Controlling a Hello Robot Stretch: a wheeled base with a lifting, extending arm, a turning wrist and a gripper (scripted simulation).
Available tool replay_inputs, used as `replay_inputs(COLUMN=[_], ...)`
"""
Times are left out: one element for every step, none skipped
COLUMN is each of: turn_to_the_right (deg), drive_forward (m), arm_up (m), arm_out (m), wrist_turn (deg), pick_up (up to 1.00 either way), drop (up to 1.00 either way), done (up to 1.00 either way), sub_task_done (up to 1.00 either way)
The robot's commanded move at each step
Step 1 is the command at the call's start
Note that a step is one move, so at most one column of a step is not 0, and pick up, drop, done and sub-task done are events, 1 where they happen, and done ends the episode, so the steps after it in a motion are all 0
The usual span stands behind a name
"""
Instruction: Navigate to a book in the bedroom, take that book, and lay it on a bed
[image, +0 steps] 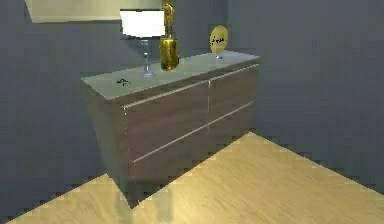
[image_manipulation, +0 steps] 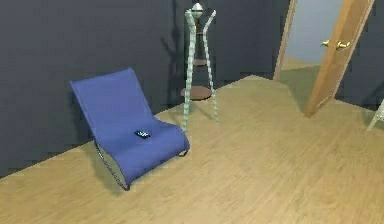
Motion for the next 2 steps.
replay_inputs(turn_to_the_right=[-45.0,-45.0], drive_forward=[0.0,0.0], arm_up=[0.0,0.0], arm_out=[0.0,0.0], wrist_turn=[0.0,0.0], pick_up=[0.0,0.0], drop=[0.0,0.0], done=[0.0,0.0], sub_task_done=[0.0,0.0])
